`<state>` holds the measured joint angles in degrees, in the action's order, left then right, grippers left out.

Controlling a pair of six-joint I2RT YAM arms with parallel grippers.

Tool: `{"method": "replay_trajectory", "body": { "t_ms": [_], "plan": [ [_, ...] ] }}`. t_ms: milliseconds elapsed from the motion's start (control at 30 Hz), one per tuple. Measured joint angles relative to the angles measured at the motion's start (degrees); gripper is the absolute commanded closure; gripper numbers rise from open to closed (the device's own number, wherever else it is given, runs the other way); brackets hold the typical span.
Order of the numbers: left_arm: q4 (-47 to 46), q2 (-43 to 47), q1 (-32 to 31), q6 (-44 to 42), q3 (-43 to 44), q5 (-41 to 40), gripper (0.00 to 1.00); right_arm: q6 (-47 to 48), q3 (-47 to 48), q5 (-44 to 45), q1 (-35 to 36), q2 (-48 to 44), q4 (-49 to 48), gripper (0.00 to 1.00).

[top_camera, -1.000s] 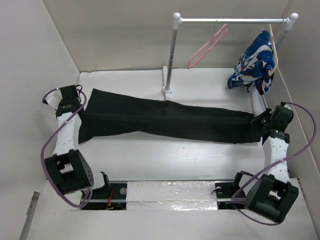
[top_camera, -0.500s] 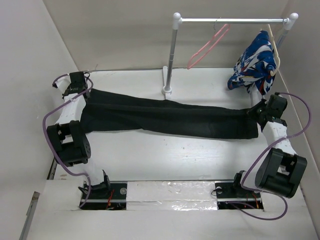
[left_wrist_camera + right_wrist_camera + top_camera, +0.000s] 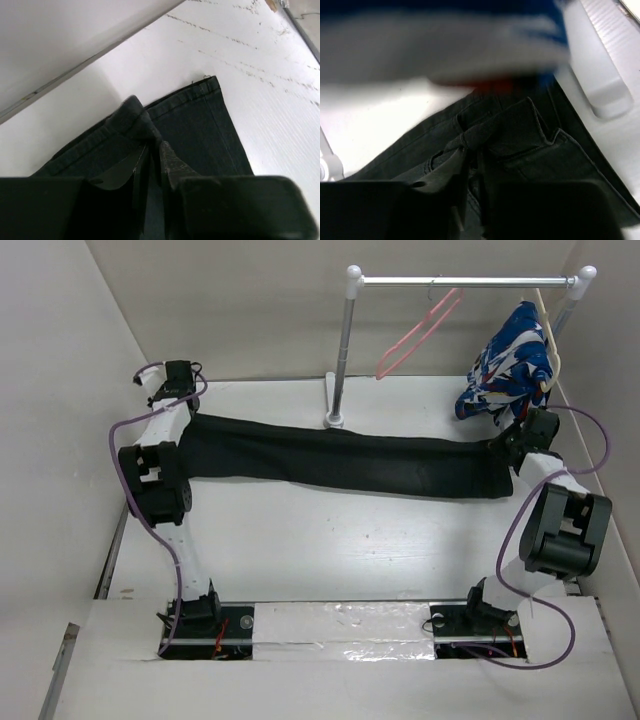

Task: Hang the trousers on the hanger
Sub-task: Fold the trousers at the center of the board.

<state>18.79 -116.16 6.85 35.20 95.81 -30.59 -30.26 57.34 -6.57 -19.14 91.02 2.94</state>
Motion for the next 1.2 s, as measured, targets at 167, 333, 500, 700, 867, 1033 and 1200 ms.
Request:
{"method": "replay_trajectory", "body": {
  "t_ms": [167, 333, 500, 700, 867, 1033, 1200],
  "plan": [
    [-1.07, -6.91, 0.11, -2.45, 4.22, -0.2, 0.54, -0.28, 3.04, 1.42, 0.52, 5.9, -1.97, 0.47],
    [-4.37, -6.29, 0.39, -3.98, 2.16, -0.33, 0.32, -0.57, 2.4, 1.57, 0.59, 4.66, -4.55, 0.1],
    [-7.45, 0.13, 0.39, -4.11, -7.37, -0.2, 0.31, -0.55, -4.37, 0.79, 0.83, -3.69, -7.78, 0.02],
    [-8.44, 13.4, 0.39, -2.01, -22.18, 1.55, 0.31, -0.2, -19.04, 0.96, 1.97, -18.58, -10.56, 0.02],
    [-8.17, 22.05, 0.39, 0.15, -27.58, 5.75, 0.24, -0.24, -32.81, 0.96, -1.11, -26.62, -11.52, 0.02],
    [-7.3, 23.87, 0.39, 2.36, -31.89, 10.38, 0.21, -0.46, -39.32, 0.57, -3.26, -28.06, -11.26, 0.02],
    [-6.8, 23.1, 1.2, 4.59, -37.18, 16.02, 0.2, -1.33, -37.99, -2.54, -5.03, -22.88, -15.98, 0.06]
  ]
}}
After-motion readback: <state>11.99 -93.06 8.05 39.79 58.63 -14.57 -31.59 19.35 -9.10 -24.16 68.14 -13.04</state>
